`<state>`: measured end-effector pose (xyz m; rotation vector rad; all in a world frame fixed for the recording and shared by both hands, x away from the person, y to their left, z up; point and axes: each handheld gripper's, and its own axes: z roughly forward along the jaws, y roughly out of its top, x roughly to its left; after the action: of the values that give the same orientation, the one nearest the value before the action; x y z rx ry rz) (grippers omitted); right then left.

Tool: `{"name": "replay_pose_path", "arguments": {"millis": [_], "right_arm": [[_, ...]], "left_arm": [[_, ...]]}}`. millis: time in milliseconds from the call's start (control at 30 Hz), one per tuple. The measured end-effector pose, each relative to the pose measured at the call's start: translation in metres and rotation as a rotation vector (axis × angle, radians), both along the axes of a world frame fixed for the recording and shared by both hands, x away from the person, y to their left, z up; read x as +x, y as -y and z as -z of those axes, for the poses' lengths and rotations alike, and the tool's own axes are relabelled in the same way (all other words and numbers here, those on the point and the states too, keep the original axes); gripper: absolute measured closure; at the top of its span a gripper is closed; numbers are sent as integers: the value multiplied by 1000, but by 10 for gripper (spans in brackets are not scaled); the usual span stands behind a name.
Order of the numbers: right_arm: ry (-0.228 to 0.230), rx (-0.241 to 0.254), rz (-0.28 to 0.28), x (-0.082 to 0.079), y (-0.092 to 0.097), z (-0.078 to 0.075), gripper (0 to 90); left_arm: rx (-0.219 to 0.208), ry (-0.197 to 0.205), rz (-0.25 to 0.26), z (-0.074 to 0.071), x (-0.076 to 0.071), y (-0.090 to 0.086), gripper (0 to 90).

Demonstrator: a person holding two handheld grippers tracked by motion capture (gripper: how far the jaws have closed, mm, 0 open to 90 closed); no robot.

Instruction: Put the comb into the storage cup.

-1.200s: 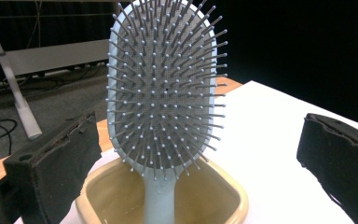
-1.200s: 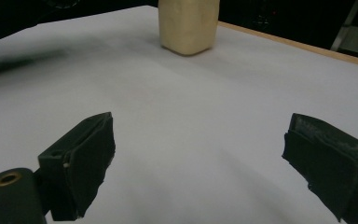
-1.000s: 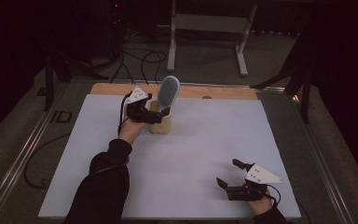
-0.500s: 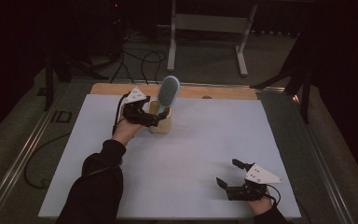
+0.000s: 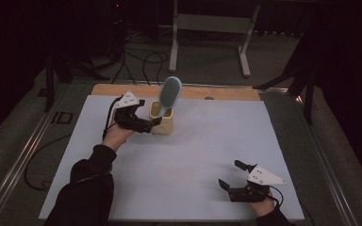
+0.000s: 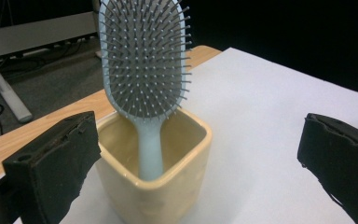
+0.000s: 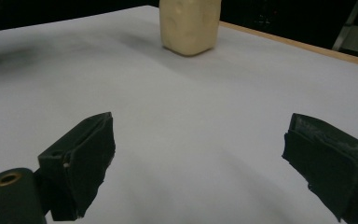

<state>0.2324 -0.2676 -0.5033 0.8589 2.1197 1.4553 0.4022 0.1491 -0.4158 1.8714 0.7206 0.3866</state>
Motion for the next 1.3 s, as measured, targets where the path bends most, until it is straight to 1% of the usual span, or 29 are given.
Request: {"name": "replay_pose_path", "arguments": {"millis": [133, 300, 367, 500, 533, 600, 800, 867, 900, 933, 1000, 1200, 1300], "right_arm": [[1, 0, 1, 0, 0, 0, 87], [2, -4, 0, 0, -1, 0, 87], [2, -4, 1, 0, -1, 0, 87], [2, -7, -1, 0, -1, 0, 87], [2, -8, -2, 0, -1, 0, 87], [4, -9, -4, 0, -2, 0, 87], [3, -10, -3, 0, -2, 0, 87], [3, -9, -3, 0, -2, -1, 87], [3, -9, -3, 0, -2, -1, 87], [3, -8, -3, 0, -2, 0, 87], [3, -9, -2, 0, -2, -1, 87], [4, -12, -2, 0, -3, -1, 87], [6, -13, 0, 1, -3, 0, 87]], "left_arm": [[17, 0, 6, 0, -6, -5, 0], [19, 1, 17, -1, -15, -10, 0], [18, -5, 23, -2, -18, -13, 0], [18, -3, 25, -1, -26, -17, 0], [24, -2, 28, 0, -29, -20, 0], [32, 1, 28, 1, -34, -22, 0], [34, -1, 29, 2, -46, -34, 0], [45, 3, 27, 2, -50, -37, 0], [38, 2, 27, 2, -52, -39, 0], [45, 3, 23, 2, -54, -40, 0], [41, 1, 27, 3, -58, -44, 0], [53, 5, 24, 6, -72, -54, 0], [49, 7, 24, 7, -78, -60, 0]]}}
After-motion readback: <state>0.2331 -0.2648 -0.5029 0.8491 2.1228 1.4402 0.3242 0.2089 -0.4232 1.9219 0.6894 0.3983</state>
